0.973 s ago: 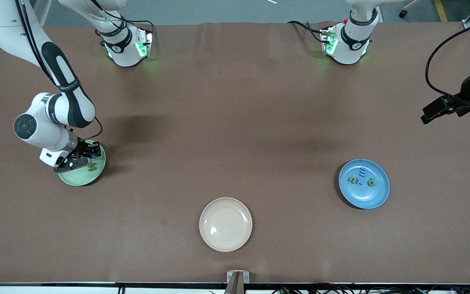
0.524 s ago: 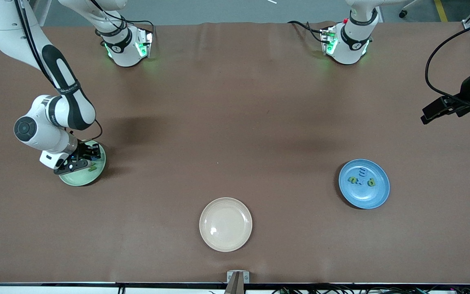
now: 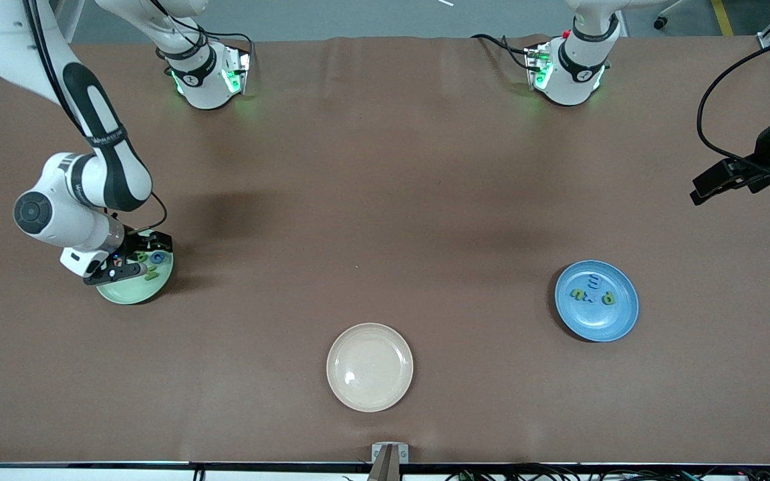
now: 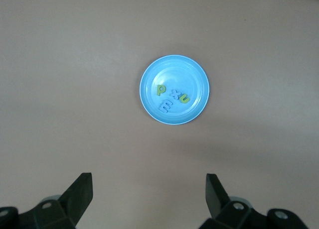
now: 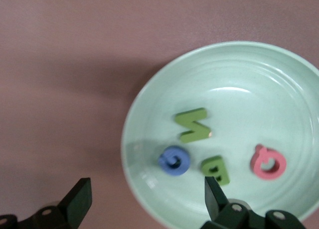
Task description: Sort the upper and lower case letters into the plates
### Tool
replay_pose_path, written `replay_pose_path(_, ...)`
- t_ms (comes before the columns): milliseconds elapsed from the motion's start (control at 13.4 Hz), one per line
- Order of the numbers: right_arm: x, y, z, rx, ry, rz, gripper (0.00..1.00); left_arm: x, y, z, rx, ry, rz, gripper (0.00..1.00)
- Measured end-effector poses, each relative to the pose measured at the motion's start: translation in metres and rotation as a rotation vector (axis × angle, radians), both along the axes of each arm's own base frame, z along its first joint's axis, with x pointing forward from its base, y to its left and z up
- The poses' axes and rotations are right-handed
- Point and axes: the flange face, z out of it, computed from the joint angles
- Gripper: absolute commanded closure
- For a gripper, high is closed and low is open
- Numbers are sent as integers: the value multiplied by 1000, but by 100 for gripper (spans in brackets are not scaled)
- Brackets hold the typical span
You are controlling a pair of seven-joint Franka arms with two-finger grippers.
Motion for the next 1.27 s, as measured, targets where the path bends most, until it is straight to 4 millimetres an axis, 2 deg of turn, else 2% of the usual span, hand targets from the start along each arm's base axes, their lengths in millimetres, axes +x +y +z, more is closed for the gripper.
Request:
replay_pose_path(225,-5,22,77,-2,-19,-33,0,3,0,0,-1,-14,-1,0)
replay_pose_path(374,-11,21,130,1,-24,-38,0,5,-1,2,-2,-26,-3,0)
replay_pose_path(749,-3,20,297,3,-15,-74,0,13,-1,-12,-5,-16,-3,0)
replay_pose_path(899,-5,20,351,2,-42,-73,0,14,-1,-11,-5,-18,-3,0)
replay_pose_path(1123,-8,16,408,-2,-124,-83,0,14,-1,-8,-5,-25,-3,0)
replay_pose_path(1273,-10,5,426,-19,-160,-101,0,14,1,-7,-5,-26,-1,0)
